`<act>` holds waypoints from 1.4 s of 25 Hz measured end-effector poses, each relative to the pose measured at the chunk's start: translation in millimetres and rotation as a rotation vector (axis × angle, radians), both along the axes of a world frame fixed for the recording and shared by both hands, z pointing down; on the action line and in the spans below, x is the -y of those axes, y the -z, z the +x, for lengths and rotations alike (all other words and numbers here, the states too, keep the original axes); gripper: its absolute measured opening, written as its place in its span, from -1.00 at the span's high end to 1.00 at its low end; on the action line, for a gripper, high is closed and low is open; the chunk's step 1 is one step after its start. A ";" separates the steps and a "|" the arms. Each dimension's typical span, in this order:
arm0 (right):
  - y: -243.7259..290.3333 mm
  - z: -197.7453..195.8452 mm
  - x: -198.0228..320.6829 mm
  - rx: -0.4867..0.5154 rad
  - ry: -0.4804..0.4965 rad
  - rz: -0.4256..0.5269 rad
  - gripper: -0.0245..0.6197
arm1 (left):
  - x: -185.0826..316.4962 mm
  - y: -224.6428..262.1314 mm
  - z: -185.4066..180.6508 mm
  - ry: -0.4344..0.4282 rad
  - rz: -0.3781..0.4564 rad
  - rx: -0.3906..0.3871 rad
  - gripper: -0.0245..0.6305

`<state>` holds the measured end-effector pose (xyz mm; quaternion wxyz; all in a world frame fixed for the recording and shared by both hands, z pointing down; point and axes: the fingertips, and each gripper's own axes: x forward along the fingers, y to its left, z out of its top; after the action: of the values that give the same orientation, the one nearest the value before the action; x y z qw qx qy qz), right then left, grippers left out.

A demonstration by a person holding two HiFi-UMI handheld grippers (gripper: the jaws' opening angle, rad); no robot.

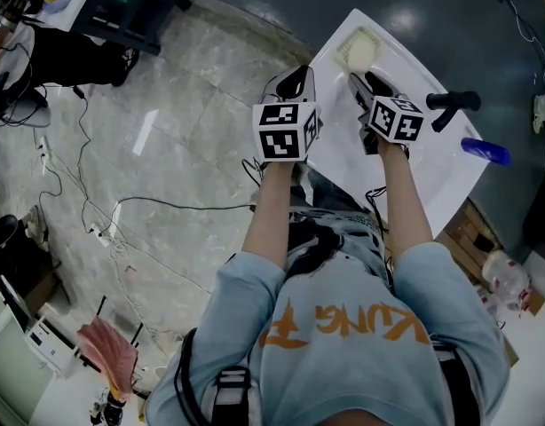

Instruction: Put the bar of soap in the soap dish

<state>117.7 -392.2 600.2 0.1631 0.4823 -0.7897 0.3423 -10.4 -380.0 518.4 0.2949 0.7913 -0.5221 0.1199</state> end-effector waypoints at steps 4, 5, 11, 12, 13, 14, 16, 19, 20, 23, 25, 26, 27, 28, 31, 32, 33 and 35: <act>2.2 0.9 1.8 -0.042 -0.019 0.019 0.50 | -0.2 -1.5 -1.9 0.004 0.000 -0.001 0.85; 3.3 0.2 3.1 -0.054 -0.021 0.025 0.57 | 0.0 -2.1 -3.9 0.007 -0.001 -0.002 0.85; 6.2 -4.4 14.7 -0.065 -0.023 0.038 0.66 | -0.9 -3.8 -8.0 0.008 -0.009 -0.005 0.85; 7.3 -5.4 17.4 -0.067 -0.021 0.043 0.67 | -1.0 -3.9 -8.4 0.008 -0.009 -0.004 0.85; 7.9 -6.9 20.2 -0.071 -0.018 0.047 0.67 | -1.0 -4.0 -9.3 0.009 -0.009 -0.003 0.85; 8.3 -8.2 22.9 -0.077 -0.016 0.049 0.67 | -0.9 -4.1 -10.2 0.009 -0.009 -0.003 0.85; 10.3 -9.0 26.6 -0.083 -0.020 0.053 0.68 | -0.8 -4.0 -11.2 0.008 -0.009 -0.004 0.85; 20.2 -8.1 27.8 -0.067 -0.042 0.077 0.70 | -0.2 -2.4 -11.8 0.005 -0.005 -0.005 0.85; 25.7 -8.2 27.4 -0.053 -0.049 0.093 0.72 | 0.0 -1.4 -11.7 0.003 -0.003 -0.006 0.85; 49.0 -13.6 23.5 0.031 -0.055 0.150 0.79 | -0.7 4.1 -10.5 -0.011 0.014 -0.013 0.85; 66.4 -18.0 20.3 0.101 -0.053 0.182 0.80 | -1.6 11.2 -8.7 -0.023 0.036 -0.029 0.85; 74.7 -18.6 19.0 0.126 -0.058 0.198 0.80 | -2.0 15.2 -7.6 -0.031 0.049 -0.037 0.85; 82.7 -18.3 17.7 0.145 -0.066 0.214 0.81 | -2.6 19.1 -6.5 -0.039 0.062 -0.046 0.85; 90.2 -17.3 16.6 0.160 -0.077 0.229 0.81 | -3.3 22.9 -5.5 -0.048 0.075 -0.055 0.85; 112.7 -12.8 12.7 0.228 -0.123 0.275 0.82 | -5.8 35.9 -5.2 -0.063 0.122 -0.093 0.85; 120.8 -10.9 10.2 0.267 -0.142 0.290 0.82 | -7.4 41.2 -5.6 -0.064 0.139 -0.113 0.85; 128.9 -9.0 7.2 0.301 -0.158 0.306 0.82 | -9.1 46.9 -5.9 -0.066 0.156 -0.133 0.85; 144.4 -6.3 0.1 0.328 -0.175 0.342 0.82 | -12.2 58.5 -6.2 -0.078 0.188 -0.153 0.85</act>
<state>111.3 -392.3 455.8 -0.0814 0.5074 -0.8072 0.2905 -16.6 -367.8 459.9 0.2534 0.8420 -0.4758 0.0212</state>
